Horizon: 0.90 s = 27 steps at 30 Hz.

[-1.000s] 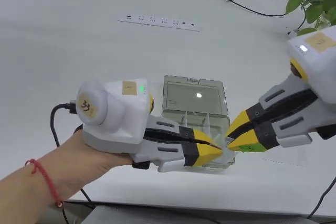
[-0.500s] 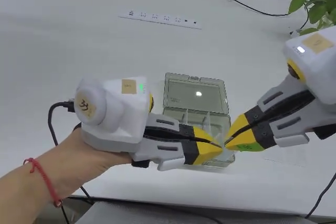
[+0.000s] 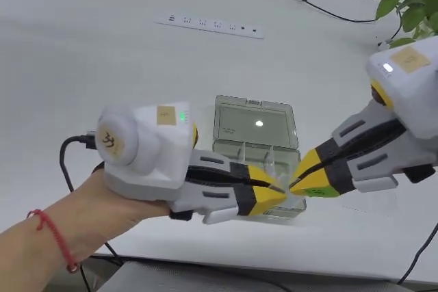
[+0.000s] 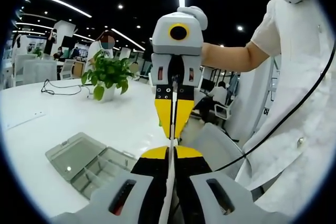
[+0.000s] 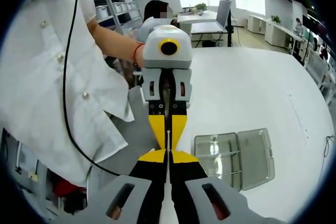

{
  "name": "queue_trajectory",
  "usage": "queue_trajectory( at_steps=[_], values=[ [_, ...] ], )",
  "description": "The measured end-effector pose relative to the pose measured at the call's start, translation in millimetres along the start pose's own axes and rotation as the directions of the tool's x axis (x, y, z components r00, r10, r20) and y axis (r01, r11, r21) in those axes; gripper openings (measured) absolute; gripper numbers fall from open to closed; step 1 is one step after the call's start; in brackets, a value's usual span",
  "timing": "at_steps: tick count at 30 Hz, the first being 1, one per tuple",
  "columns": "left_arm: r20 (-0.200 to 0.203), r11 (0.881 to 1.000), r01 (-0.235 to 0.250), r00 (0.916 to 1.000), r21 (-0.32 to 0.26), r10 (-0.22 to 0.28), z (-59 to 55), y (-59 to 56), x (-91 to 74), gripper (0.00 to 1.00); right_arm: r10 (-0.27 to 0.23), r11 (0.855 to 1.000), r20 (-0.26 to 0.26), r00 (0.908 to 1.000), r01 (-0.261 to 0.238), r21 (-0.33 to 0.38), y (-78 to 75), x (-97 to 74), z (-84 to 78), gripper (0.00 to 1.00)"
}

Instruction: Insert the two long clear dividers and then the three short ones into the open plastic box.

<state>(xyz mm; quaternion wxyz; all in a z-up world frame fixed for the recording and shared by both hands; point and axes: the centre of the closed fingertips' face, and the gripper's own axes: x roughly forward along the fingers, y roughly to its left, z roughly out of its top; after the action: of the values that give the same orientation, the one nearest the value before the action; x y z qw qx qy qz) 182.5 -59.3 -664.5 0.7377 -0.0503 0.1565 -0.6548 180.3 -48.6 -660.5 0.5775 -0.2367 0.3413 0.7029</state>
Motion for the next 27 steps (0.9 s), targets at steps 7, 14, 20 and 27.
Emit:
queue_trajectory(
  at_steps=[7, 14, 20, 27],
  values=[
    [0.0, 1.0, -0.019, 0.9998, -0.006, 0.019, -1.0, 1.0, -3.1, 0.03, -0.021, 1.0, 0.004, 0.9998, 0.021, -0.001, -2.6, -3.3, 1.4, 0.03],
    [-0.001, 0.998, -0.057, 0.9984, -0.01, 0.057, -3.2, 7.5, -10.4, 0.12, -0.044, 0.999, 0.012, 0.999, 0.044, 0.0, -5.7, -8.4, 3.7, 0.03],
    [-0.011, 0.994, -0.107, 0.9942, -0.02, 0.107, -8.0, 16.7, -18.6, 0.2, -0.068, 0.998, 0.021, 0.9974, 0.068, 0.002, -10.4, -10.6, 5.4, 0.03],
    [-0.015, 0.988, -0.154, 0.9879, -0.023, 0.154, -12.8, 25.0, -29.3, 0.36, -0.101, 0.995, 0.024, 0.9946, 0.1, 0.009, -18.2, -9.0, 5.8, 0.03]
  ],
)
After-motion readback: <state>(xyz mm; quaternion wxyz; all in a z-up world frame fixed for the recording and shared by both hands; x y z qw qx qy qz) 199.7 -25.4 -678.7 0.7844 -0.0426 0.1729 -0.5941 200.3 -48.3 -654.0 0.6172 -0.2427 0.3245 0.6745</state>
